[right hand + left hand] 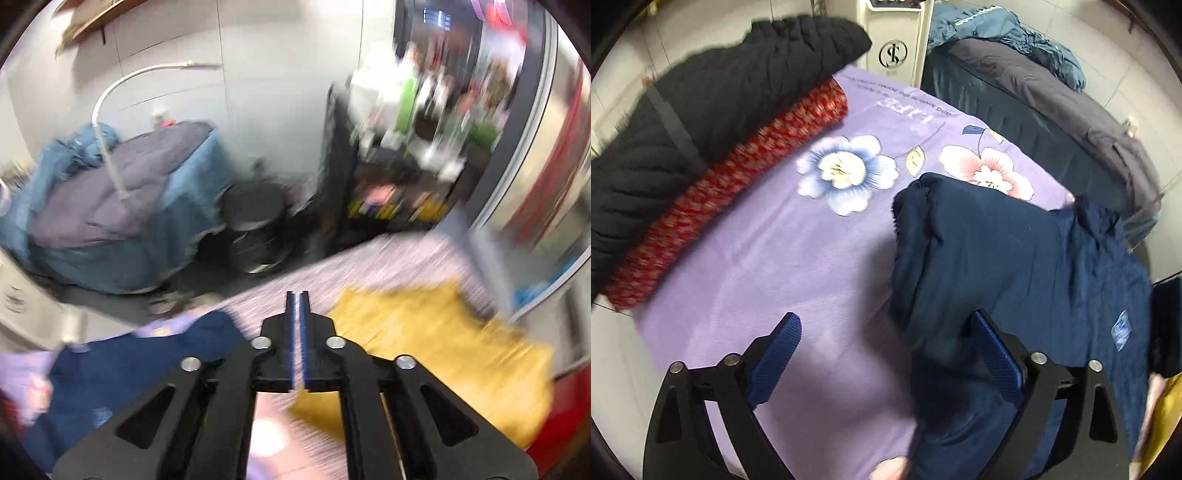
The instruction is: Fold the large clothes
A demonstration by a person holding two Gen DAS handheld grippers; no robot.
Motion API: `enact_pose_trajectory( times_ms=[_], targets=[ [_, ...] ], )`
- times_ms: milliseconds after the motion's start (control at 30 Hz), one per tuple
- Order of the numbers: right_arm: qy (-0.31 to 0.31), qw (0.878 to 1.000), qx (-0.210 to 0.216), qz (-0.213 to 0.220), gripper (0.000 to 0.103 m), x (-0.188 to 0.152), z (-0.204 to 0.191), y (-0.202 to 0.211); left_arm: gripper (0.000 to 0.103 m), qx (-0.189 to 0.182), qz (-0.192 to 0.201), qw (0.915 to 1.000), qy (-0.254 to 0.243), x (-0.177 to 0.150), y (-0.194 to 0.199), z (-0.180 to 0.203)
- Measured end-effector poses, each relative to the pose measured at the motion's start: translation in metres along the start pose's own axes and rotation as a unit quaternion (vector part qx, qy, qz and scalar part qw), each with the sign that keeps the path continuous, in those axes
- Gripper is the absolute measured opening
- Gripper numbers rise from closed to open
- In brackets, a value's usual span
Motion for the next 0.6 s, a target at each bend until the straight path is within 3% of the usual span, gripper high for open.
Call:
enact_pose_trajectory(
  times_ms=[33,67,167,233,300,400,467,533,600],
  targets=[
    [0.022,1.000,0.010,-0.014,0.056,-0.015,-0.009,-0.006,0.091,-0.005,-0.005,1.0000,0.006,0.003,-0.006,0.000],
    [0.039,0.999,0.013,-0.015,0.079,-0.025,-0.017,-0.008,0.091,-0.021,-0.013,0.9996,0.014,0.006,-0.014,0.001],
    [0.074,0.995,0.052,-0.041,0.080,-0.076,-0.046,-0.017,0.083,-0.064,-0.017,0.9972,0.035,0.011,-0.026,0.009],
    [0.064,0.992,0.082,-0.069,0.080,-0.103,-0.063,-0.032,0.043,-0.086,-0.027,0.9947,0.049,0.013,-0.031,0.015],
    [0.031,0.984,0.134,-0.112,0.080,-0.128,-0.067,-0.050,0.018,-0.100,-0.049,0.9916,0.066,0.014,-0.039,0.021],
    [-0.016,0.973,0.174,-0.153,0.080,-0.154,-0.071,-0.074,0.011,-0.093,-0.034,0.9936,0.054,0.016,-0.025,0.025],
    [-0.056,0.964,0.197,-0.168,0.080,-0.165,-0.069,-0.083,0.010,-0.072,0.000,0.9967,0.039,0.019,-0.001,0.018],
    [-0.096,0.956,0.217,-0.173,0.080,-0.167,-0.064,-0.092,0.010,-0.039,0.034,0.9979,0.037,0.025,0.025,-0.001],
    [-0.138,0.946,0.233,-0.177,0.080,-0.166,-0.057,-0.103,0.010,0.032,0.080,0.9956,0.035,0.032,0.056,-0.032]
  ],
)
Point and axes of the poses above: each gripper's, at about its wrist camera, not at the fingertips, and y roughly against the way its jaws point, z to its right, x to its top, the point moved 1 cm from there along -y, roughly the way its jaws point, and after that the axes turned 4 degrees about x, right-handed, at the moved point
